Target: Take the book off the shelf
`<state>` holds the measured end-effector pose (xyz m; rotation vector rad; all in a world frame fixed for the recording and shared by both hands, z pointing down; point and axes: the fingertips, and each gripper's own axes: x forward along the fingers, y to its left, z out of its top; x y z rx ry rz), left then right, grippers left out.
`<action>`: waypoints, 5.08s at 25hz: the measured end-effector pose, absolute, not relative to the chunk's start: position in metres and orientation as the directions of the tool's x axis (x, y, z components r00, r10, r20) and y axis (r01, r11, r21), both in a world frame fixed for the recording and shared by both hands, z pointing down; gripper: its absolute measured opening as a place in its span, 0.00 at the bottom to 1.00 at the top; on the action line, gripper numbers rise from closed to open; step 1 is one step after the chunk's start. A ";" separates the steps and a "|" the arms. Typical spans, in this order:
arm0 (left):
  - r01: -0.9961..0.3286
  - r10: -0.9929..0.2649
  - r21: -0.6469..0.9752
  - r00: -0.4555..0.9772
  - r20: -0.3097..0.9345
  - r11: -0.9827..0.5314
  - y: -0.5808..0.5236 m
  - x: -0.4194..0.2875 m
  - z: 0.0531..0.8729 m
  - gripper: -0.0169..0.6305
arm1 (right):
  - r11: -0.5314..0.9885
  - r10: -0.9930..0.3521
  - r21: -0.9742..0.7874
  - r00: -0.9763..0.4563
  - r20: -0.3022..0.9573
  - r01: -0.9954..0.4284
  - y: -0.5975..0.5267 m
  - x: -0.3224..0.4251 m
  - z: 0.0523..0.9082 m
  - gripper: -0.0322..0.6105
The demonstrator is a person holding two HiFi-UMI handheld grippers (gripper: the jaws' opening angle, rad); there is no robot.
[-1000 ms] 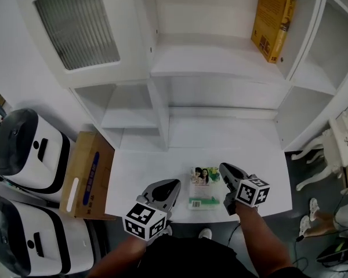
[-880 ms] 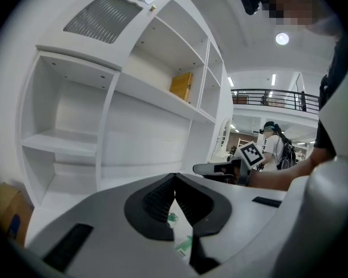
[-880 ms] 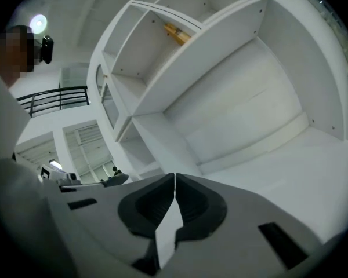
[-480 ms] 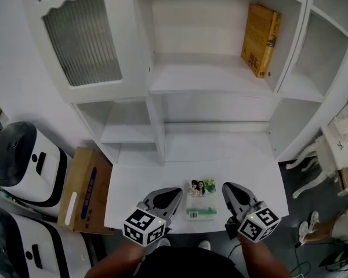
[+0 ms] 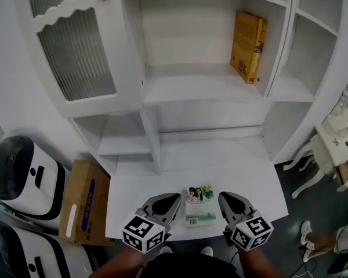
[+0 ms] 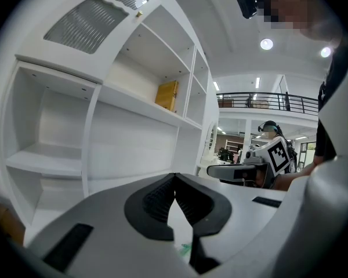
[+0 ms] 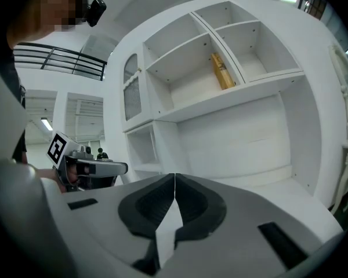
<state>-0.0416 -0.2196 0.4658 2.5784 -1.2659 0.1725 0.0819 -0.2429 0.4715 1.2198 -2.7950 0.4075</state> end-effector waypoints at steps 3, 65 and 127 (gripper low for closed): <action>-0.793 -0.760 0.174 0.609 0.226 -0.584 -0.220 -0.043 0.466 0.04 | 0.655 -0.707 -0.216 -0.688 0.164 -0.724 -0.241 0.079 0.472 0.10; -0.817 -0.766 0.188 0.577 0.284 -0.545 -0.208 -0.078 0.485 0.04 | 0.153 -0.981 0.183 -0.171 -0.087 -0.971 -0.561 0.107 0.172 0.34; -0.820 -0.776 0.176 0.573 0.265 -0.545 -0.197 -0.085 0.477 0.04 | 0.332 -0.915 -0.041 -0.311 -0.257 -0.942 -0.473 0.118 0.124 0.30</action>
